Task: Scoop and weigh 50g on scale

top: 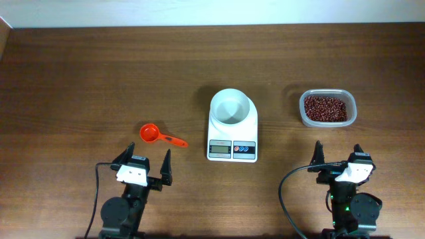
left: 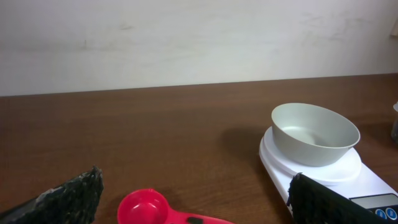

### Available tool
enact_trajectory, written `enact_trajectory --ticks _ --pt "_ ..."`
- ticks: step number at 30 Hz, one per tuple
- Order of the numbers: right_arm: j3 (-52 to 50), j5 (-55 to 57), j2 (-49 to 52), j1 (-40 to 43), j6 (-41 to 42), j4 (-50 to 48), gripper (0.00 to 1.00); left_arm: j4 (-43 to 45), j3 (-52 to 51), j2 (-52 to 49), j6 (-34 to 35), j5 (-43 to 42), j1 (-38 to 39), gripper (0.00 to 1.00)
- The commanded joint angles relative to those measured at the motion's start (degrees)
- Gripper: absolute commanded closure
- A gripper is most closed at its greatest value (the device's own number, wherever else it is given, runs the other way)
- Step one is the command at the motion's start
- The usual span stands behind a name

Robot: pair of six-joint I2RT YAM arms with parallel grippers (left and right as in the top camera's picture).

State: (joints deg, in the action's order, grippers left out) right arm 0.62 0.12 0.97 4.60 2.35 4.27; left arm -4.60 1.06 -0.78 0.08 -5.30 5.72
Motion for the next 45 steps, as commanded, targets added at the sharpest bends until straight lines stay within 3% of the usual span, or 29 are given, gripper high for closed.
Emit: enact_trajectory --ticks 1,20,25,28,36,40,45 --pt "-0.31 -0.28 0.11 -0.42 -0.44 0.35 0.01 0.26 -0.48 0.44 0.55 0.66 0.15 0.01" --pt "-0.31 -0.28 0.11 -0.42 -0.44 0.35 0.01 1.4 -0.48 0.44 0.57 0.2 0.15 0.01" --pt "-0.31 -0.28 0.11 -0.42 -0.44 0.35 0.01 13.16 0.26 0.44 0.57 -0.24 0.15 0.01" --pt "-0.31 -0.28 0.11 -0.42 -0.44 0.35 0.01 12.24 3.15 0.42 0.57 -0.2 0.15 0.01" --pt "-0.31 -0.28 0.11 -0.42 -0.44 0.35 0.01 -6.14 22.12 -7.61 0.35 7.85 0.15 0.01" --pt "-0.31 -0.28 0.11 -0.42 -0.44 0.35 0.01 -13.94 31.95 -15.63 0.39 8.15 0.13 0.01" --pt "-0.31 -0.28 0.11 -0.42 -0.44 0.35 0.01 -31.82 52.11 -31.26 0.37 5.4 0.15 0.01"
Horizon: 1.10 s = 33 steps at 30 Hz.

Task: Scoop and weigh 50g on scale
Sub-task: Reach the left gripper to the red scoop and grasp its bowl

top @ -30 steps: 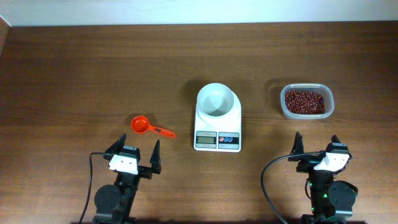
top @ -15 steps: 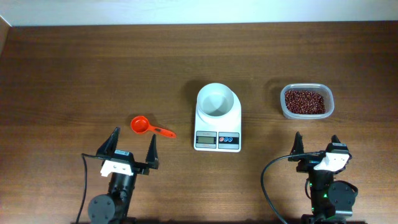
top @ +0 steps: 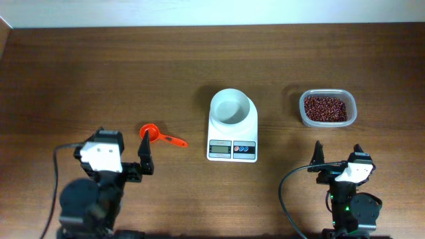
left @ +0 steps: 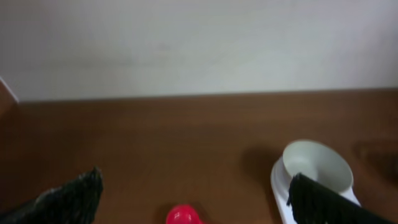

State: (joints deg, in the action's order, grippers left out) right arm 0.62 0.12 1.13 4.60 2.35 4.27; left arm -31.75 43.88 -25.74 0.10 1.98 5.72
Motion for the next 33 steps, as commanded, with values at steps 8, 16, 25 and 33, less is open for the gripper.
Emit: enact_trajectory --ticks 8,16,25,33 --pt "-0.31 -0.28 -0.04 -0.42 -0.44 0.35 0.01 -14.36 12.44 -13.0 0.35 -23.63 0.15 0.01" --pt "-0.31 -0.28 -0.04 -0.42 -0.44 0.35 0.01 -17.44 12.41 -17.25 11.85 -5.7 0.15 0.01" --pt "-0.31 -0.28 -0.04 -0.42 -0.44 0.35 0.01 -21.86 10.73 -31.36 41.22 8.17 0.13 0.04" --pt "-0.31 -0.28 -0.04 -0.42 -0.44 0.35 0.01 -19.8 9.29 -48.26 51.98 10.05 0.13 0.28"
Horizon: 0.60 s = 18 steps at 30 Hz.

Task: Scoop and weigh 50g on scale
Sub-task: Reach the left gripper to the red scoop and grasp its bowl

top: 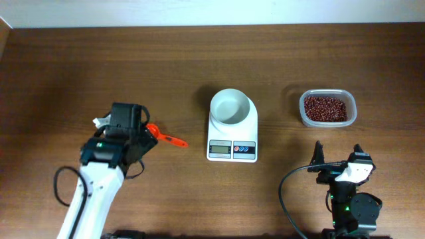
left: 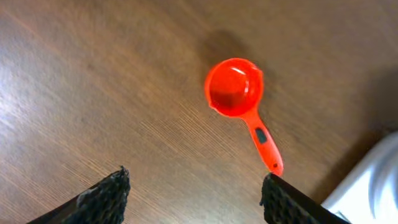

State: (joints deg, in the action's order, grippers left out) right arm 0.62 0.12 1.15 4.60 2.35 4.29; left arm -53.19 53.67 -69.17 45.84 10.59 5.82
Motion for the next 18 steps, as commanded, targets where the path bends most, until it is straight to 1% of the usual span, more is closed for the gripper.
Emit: enact_trajectory --ticks 1,3,4,6,7,10,13,14,15,17,18 --pt "-0.31 -0.28 -0.07 -0.42 -0.44 0.33 0.01 2.71 -0.5 -6.25 6.45 1.44 0.02 0.28" --pt "-0.31 -0.28 -0.07 -0.42 -0.44 0.33 0.01 6.84 -0.5 -10.16 6.47 1.44 0.02 0.28" --pt "-0.31 -0.28 -0.07 -0.42 -0.44 0.33 0.01 9.14 -0.5 -12.76 6.47 1.42 0.02 0.31" --pt "-0.31 -0.28 -0.07 -0.42 -0.44 0.33 0.01 10.95 -0.5 -15.58 7.96 1.49 0.02 0.38" --pt "-0.31 -0.28 -0.07 -0.42 -0.46 0.33 0.01 12.28 -0.5 -17.66 9.84 1.46 0.02 0.42" --pt "-0.31 -0.28 -0.07 -0.42 -0.44 0.33 0.01 14.64 -0.5 -22.49 14.67 1.33 0.04 0.46" --pt "-0.31 -0.28 -0.07 -0.42 -0.44 0.33 0.01 17.0 -0.5 -26.43 16.02 1.14 0.04 0.52" --pt "-0.31 -0.28 -0.07 -0.42 -0.44 0.33 0.01 17.2 -0.5 -27.08 16.85 1.25 0.04 0.55" --pt "-0.31 -0.28 -0.07 -0.42 -0.44 0.33 0.01 17.86 -0.5 -28.44 17.99 1.27 0.04 0.61" --pt "-0.31 -0.28 -0.07 -0.42 -0.46 0.33 0.01 19.56 -0.5 -30.34 17.99 1.25 0.04 0.66" --pt "-0.31 -0.28 -0.07 -0.42 -0.44 0.33 0.01 20.11 -0.5 -31.17 17.99 1.25 0.04 0.71"
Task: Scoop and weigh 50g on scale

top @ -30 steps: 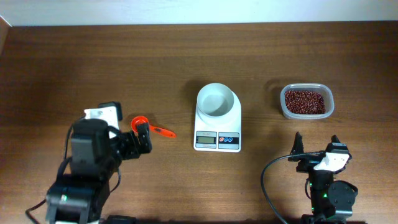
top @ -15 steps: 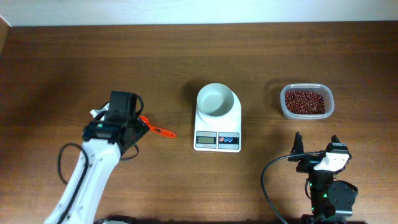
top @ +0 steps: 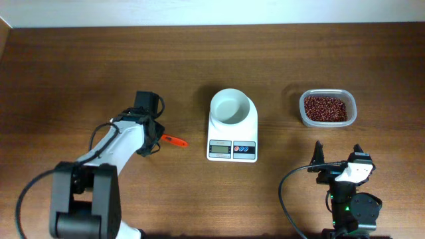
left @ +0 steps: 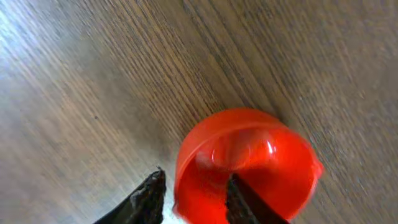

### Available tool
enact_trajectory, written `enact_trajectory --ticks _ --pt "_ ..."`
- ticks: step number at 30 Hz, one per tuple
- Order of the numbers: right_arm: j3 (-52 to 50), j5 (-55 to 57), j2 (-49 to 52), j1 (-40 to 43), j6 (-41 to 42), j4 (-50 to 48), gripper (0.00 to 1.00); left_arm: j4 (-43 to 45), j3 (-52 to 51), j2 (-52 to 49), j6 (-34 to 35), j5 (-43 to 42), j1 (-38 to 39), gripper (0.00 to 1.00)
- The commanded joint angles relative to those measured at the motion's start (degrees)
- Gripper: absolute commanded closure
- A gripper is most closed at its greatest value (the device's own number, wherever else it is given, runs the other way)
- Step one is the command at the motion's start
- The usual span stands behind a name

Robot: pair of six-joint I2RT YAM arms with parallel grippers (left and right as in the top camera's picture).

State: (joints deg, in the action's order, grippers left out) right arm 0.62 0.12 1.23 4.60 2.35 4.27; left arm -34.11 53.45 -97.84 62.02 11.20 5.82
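Observation:
The red scoop lies on the table left of the scale; in the overhead view only its handle shows past my left gripper. In the left wrist view my left gripper is low over the scoop's cup. Its jaws are narrowed but still apart and straddle the near rim: one fingertip is outside the cup, the other inside it. A white scale carries an empty grey-white bowl. A clear tub of red beans sits to the right. My right gripper rests open near the front edge.
The brown table runs to a white wall at the back. The scale's display and buttons face the front edge. The left arm stretches from the front left toward the scoop.
My left gripper has dropped from above the scoop down onto its cup, and its jaws have narrowed around the rim. The scoop, scale, tub and right arm have not moved.
Both grippers rested open at the front edge, the scoop lying ahead of the left one. Then the left arm had risen and moved forward, then it looked down on the scoop from above. Now its jaws straddle the cup's rim.

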Motion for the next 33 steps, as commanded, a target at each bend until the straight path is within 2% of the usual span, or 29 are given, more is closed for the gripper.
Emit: enact_trajectory --ticks 1,2,3,8,12,16,20,22,27,33 --pt "-0.31 -0.28 -0.15 -0.42 -0.44 0.35 0.01 1.51 -0.28 -3.32 1.81 0.63 0.04 0.82" --pt "-0.31 -0.28 -0.15 -0.42 -0.44 0.35 0.01 1.73 -0.28 -3.67 1.79 0.63 0.04 0.89" --pt "-0.31 -0.28 -0.15 -0.42 -0.44 0.35 0.01 2.14 -0.28 -3.82 1.79 0.63 0.04 1.0" --pt "-0.31 -0.28 -0.15 -0.42 -0.44 0.35 0.01 3.65 -0.28 -3.82 1.75 0.0 0.04 1.0" --pt "-0.31 -0.28 -0.15 -0.42 -0.44 0.35 0.01 1.18 -0.26 -2.73 -0.33 -2.23 0.02 1.0" --pt "-0.31 -0.28 -0.15 -0.42 -0.44 0.35 0.01 -5.81 -0.26 7.91 4.63 -3.3 0.02 1.0" --pt "-0.31 -0.28 -0.15 -0.42 -0.44 0.35 0.01 -11.1 -0.26 25.27 4.26 -2.16 0.02 1.0" --pt "-0.31 -0.28 -0.15 -0.42 -0.44 0.35 0.01 -11.63 -0.26 33.24 1.66 -0.66 0.02 1.0" --pt "-0.31 -0.28 -0.15 -0.42 -0.44 0.35 0.01 -12.74 -0.26 42.27 1.33 -0.66 0.04 1.0" --pt "-0.31 -0.28 -0.15 -0.42 -0.44 0.35 0.01 -15.23 -0.26 43.34 1.38 -0.9 0.04 1.0"
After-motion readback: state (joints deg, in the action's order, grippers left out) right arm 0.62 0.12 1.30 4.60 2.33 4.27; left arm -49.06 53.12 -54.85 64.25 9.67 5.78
